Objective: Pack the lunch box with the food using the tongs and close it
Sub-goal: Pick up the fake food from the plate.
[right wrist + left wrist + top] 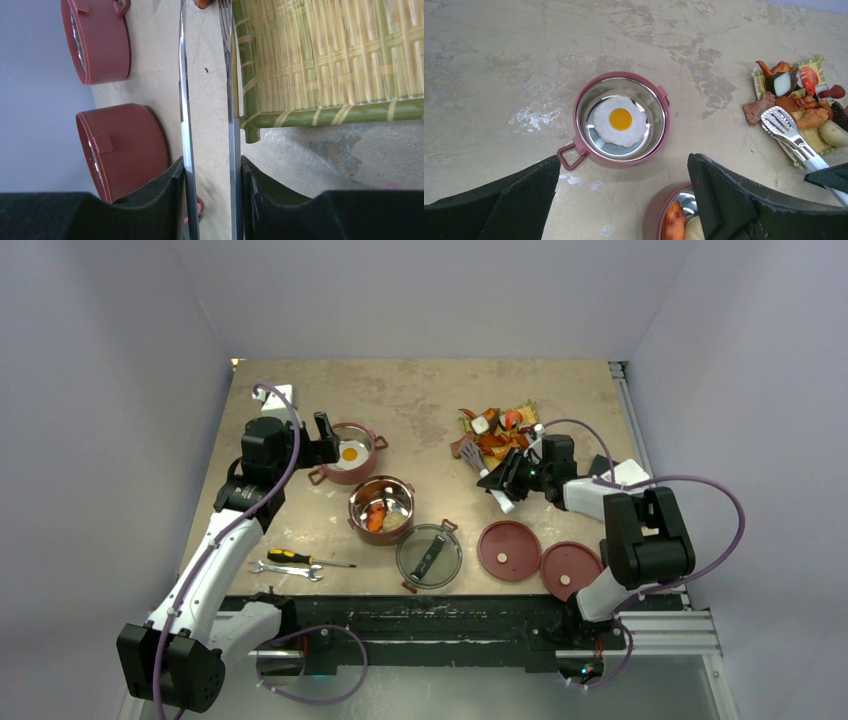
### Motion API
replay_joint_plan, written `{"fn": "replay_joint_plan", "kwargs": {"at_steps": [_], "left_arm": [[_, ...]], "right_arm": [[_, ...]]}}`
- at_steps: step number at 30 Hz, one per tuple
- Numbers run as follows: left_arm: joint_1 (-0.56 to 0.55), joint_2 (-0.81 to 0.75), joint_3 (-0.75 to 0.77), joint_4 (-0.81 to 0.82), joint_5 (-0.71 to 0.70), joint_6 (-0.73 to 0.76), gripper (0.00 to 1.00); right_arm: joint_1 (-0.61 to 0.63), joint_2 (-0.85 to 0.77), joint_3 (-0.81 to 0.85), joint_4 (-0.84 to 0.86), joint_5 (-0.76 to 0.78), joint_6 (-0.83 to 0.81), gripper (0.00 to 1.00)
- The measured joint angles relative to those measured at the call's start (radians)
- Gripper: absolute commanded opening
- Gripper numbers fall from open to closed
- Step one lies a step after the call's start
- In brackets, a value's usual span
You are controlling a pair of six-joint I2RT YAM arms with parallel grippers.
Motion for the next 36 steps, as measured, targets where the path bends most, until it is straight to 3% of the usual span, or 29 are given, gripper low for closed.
{"fn": "replay_joint_plan", "kwargs": {"at_steps": [26, 29, 31, 35, 36], "left_arm": [[0.0, 0.0, 0.0, 0.0, 0.0, 0.0, 0.99], [0.0, 0.0, 0.0, 0.0, 0.0, 0.0, 0.99], [0.0, 0.0, 0.0, 0.0, 0.0, 0.0, 0.99], [0.0, 0.0, 0.0, 0.0, -0.001, 0.0, 0.99], [0.0, 0.0, 0.0, 0.0, -0.001, 0.0, 0.99]], "right_arm": [[0.008, 0.113, 0.052, 0.056, -0.031, 0.0, 0.41], [0.01, 0.121, 0.061, 0.057, -0.031, 0.001, 0.33], [0.011, 0.131, 0.066, 0.059, -0.03, 0.003, 0.19], [0.014, 0.141, 0.077, 0.084, -0.044, 0.005, 0.0], [0.016, 0.141, 0.08, 0.084, -0.044, 0.007, 0.0]]}}
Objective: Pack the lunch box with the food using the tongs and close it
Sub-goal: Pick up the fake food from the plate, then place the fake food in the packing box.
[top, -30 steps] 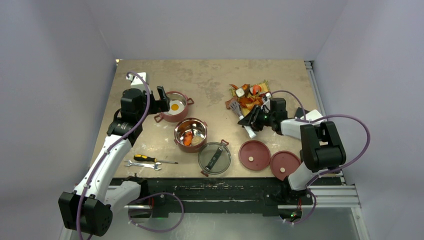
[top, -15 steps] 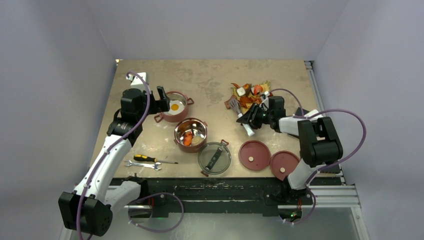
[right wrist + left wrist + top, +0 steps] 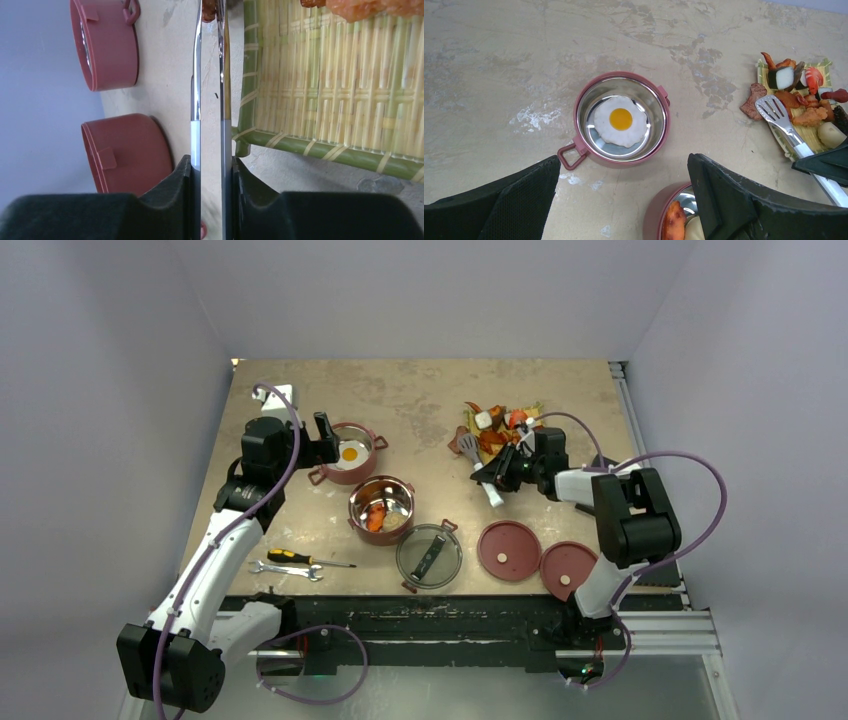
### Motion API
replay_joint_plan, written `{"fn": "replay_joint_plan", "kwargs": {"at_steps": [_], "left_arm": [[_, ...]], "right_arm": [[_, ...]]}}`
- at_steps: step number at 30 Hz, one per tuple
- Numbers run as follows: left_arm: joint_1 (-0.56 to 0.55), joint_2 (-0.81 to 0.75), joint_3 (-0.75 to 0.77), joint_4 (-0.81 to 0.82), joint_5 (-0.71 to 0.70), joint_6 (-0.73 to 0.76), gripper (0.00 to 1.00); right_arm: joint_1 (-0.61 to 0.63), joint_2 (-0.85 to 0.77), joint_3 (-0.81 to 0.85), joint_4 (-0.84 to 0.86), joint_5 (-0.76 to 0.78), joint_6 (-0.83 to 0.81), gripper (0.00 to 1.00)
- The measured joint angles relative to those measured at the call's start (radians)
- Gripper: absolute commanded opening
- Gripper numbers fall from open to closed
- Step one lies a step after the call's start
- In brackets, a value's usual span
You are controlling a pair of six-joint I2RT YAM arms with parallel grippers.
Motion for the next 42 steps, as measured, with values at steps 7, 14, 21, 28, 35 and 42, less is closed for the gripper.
{"fn": "replay_joint_plan", "kwargs": {"at_steps": [7, 14, 21, 28, 35, 42], "left_arm": [[0.0, 0.0, 0.0, 0.0, -0.003, 0.0, 0.99], [0.0, 0.0, 0.0, 0.0, -0.005, 0.0, 0.99], [0.0, 0.0, 0.0, 0.0, -0.006, 0.0, 0.99], [0.0, -0.006, 0.0, 0.0, -0.032, 0.0, 0.99], [0.0, -0.047, 0.0, 0.0, -0.064, 0.001, 0.99], [0.0, -0.052, 0.0, 0.0, -0.074, 0.001, 0.99]], "right_arm": [[0.0, -0.001, 0.0, 0.001, -0.003, -0.001, 0.0], [0.0, -0.051, -0.007, -0.036, -0.002, -0.002, 0.0], [0.0, -0.178, -0.01, -0.09, -0.003, -0.014, 0.0], [0.075, -0.216, 0.043, -0.206, 0.005, -0.06, 0.0], [0.251, -0.189, 0.218, -0.257, 0.005, -0.078, 0.0], [0.387, -0.039, 0.396, -0.255, 0.023, -0.082, 0.0]]}}
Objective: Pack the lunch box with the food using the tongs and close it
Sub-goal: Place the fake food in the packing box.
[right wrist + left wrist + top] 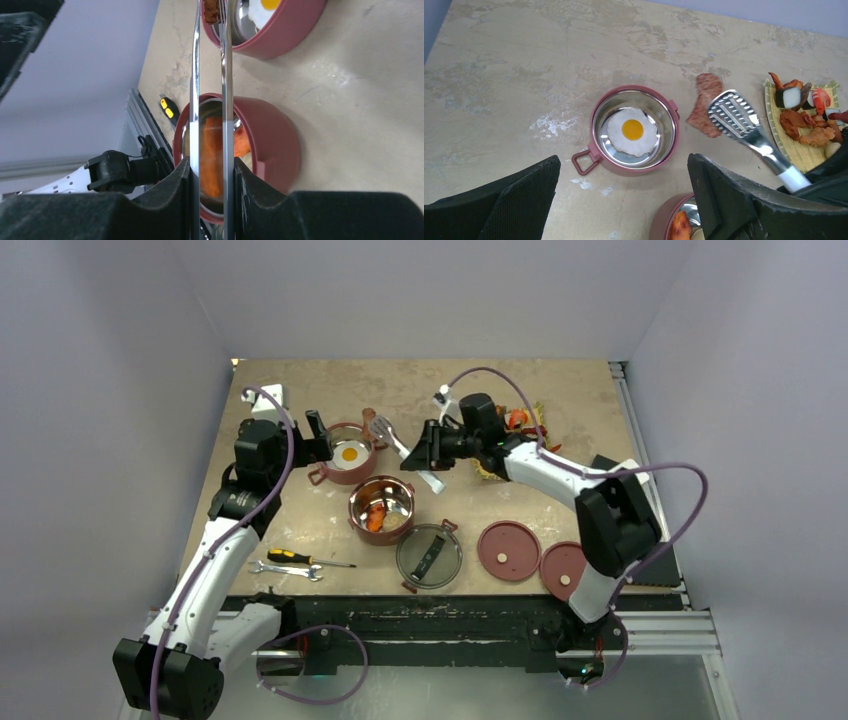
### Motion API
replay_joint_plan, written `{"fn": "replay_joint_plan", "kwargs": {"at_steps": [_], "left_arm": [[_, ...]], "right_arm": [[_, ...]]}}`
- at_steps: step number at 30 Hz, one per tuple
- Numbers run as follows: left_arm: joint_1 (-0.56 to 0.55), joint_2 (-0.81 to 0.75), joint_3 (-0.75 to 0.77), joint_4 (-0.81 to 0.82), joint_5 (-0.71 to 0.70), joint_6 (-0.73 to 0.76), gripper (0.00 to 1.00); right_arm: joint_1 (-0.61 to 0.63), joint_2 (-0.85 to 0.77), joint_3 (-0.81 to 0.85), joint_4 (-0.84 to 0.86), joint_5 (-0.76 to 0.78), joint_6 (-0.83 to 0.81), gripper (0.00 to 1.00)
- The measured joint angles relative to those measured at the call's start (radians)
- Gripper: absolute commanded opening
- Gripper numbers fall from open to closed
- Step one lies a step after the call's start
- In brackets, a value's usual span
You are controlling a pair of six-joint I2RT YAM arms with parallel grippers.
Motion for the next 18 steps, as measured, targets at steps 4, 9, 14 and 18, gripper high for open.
{"fn": "replay_joint_plan", "kwargs": {"at_steps": [4, 9, 14, 18], "left_arm": [[0.0, 0.0, 0.0, 0.0, -0.003, 0.002, 0.99], [0.0, -0.005, 0.0, 0.0, -0.011, 0.002, 0.99], [0.0, -0.01, 0.0, 0.0, -0.011, 0.002, 0.99], [0.0, -0.011, 0.0, 0.0, -0.011, 0.002, 1.0]], "right_arm": [[0.055, 0.11, 0.076, -0.002, 0.002, 0.003, 0.0], [0.096, 0.212, 0.138, -0.009, 0.004, 0.009, 0.03], [0.111, 0.259, 0.19, -0.026, 0.005, 0.011, 0.19], [0.119, 0.261, 0.203, -0.032, 0.009, 0.01, 0.31]]}}
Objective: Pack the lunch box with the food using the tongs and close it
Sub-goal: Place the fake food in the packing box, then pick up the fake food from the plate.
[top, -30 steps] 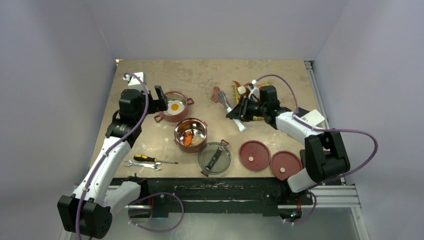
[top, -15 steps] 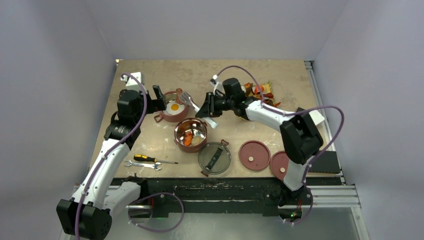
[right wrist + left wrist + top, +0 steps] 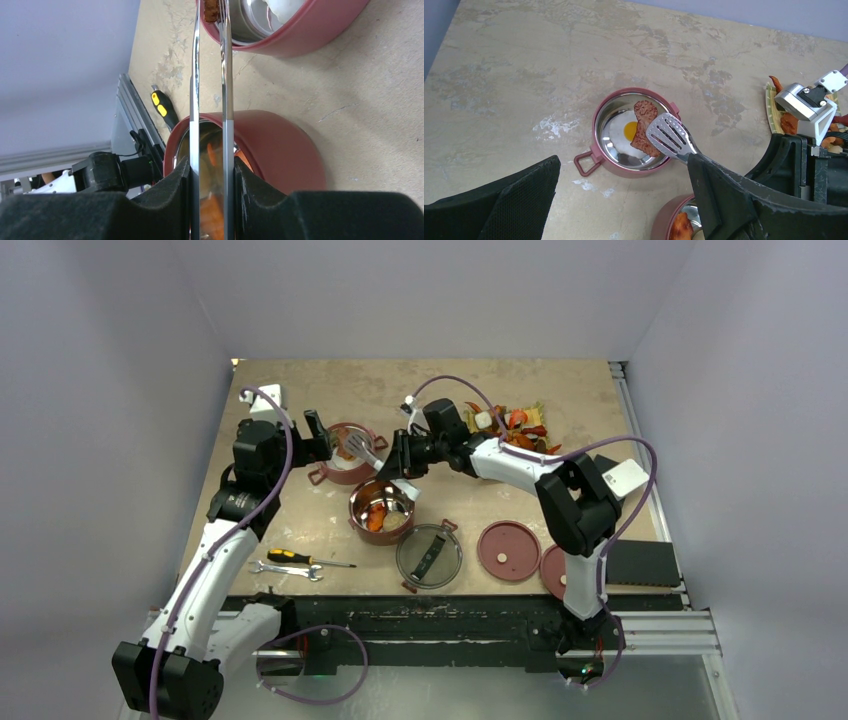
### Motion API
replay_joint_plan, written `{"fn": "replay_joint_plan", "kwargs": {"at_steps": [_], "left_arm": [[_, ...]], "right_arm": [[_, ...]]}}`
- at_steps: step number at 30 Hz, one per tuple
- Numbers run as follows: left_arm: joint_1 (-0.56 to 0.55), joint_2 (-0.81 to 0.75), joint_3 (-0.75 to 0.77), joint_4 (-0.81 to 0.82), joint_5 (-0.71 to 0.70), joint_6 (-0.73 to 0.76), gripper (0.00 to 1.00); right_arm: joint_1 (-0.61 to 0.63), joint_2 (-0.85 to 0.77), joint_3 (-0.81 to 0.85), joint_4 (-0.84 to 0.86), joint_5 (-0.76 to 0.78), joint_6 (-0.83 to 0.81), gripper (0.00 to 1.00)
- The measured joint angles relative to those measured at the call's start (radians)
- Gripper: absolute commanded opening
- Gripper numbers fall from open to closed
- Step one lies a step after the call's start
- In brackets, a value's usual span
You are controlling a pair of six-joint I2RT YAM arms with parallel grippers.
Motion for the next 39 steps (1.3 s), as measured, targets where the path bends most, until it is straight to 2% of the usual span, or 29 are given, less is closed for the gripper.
{"fn": "replay_joint_plan", "kwargs": {"at_steps": [9, 25, 28, 33, 39], "left_arm": [[0.0, -0.001, 0.0, 0.0, 0.0, 0.0, 0.99], [0.0, -0.009, 0.0, 0.0, -0.013, 0.0, 0.99], [0.0, -0.01, 0.0, 0.0, -0.015, 0.0, 0.99], [0.0, -0.01, 0.0, 0.0, -0.016, 0.0, 0.99], [0.0, -0.01, 0.0, 0.0, -0.017, 0.0, 0.99]], "right_arm": [[0.002, 0.0, 0.008, -0.021, 0.016, -0.001, 0.41], [0.002, -0.021, 0.009, -0.05, 0.041, -0.005, 0.33], [0.001, -0.073, 0.005, -0.076, 0.064, -0.005, 0.33], [-0.028, -0.255, -0.055, -0.09, 0.099, -0.004, 0.32], [-0.175, -0.449, -0.205, -0.105, 0.125, -0.008, 0.33]]}}
